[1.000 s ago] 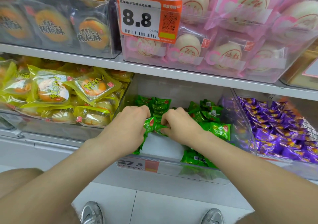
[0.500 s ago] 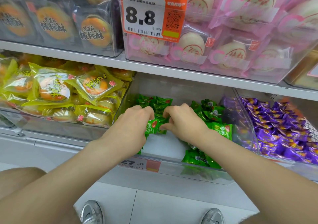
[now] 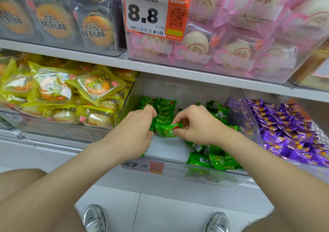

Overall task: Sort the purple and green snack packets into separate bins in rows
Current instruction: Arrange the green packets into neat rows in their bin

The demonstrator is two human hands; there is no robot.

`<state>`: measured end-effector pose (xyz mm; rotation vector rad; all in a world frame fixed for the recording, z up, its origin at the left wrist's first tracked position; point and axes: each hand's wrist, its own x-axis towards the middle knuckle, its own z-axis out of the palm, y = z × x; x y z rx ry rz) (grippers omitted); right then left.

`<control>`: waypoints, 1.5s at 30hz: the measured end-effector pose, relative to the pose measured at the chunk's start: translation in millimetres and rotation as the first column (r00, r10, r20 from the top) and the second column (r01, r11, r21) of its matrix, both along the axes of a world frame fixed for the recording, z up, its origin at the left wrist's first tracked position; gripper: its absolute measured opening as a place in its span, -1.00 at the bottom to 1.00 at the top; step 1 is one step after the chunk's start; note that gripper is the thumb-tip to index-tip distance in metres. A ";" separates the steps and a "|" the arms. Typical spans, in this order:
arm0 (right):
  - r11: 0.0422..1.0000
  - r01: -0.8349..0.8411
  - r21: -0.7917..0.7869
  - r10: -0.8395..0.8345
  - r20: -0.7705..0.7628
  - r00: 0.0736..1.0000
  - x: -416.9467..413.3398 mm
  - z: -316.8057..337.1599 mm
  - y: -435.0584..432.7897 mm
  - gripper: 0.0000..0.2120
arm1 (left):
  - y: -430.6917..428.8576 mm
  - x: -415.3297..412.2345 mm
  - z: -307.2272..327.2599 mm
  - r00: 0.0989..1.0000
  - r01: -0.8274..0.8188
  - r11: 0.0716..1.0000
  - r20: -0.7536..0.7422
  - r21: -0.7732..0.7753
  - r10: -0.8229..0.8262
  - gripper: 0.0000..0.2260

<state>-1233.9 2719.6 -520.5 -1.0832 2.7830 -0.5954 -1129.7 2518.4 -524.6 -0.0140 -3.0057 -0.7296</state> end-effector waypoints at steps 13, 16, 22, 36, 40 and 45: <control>0.988 0.043 0.150 -0.032 -0.074 0.997 1.4 -34.5 -27.1 -0.76 | 0.3 1.3 -9.6 0.978 0.117 0.967 0.197 -0.226 -0.072 -0.77; 0.978 0.040 0.207 -0.005 -0.168 0.986 0.3 -32.4 -30.2 -0.70 | 0.4 0.9 -8.4 0.979 0.126 0.961 0.190 -0.247 -0.079 -0.76; 0.903 -0.015 0.430 0.192 -0.370 0.909 3.2 -27.7 -30.9 -0.75 | 3.4 1.5 -6.8 0.979 0.133 0.960 0.185 -0.245 -0.088 -0.76; 0.967 -0.099 0.236 0.151 -0.212 0.966 -5.1 6.5 -6.1 -0.80 | 9.6 -0.2 -2.2 0.992 0.116 0.969 0.071 -0.220 -0.102 -0.82; 0.946 -0.208 0.250 0.170 0.166 0.971 0.0 22.5 26.6 -0.75 | 12.3 -2.0 -0.1 0.993 0.115 0.978 0.032 -0.176 -0.111 -0.89; 0.866 -0.290 0.408 0.195 0.258 0.946 12.2 8.0 30.4 -0.73 | 20.1 -6.1 -2.3 0.993 0.121 0.984 0.012 -0.127 -0.121 -0.90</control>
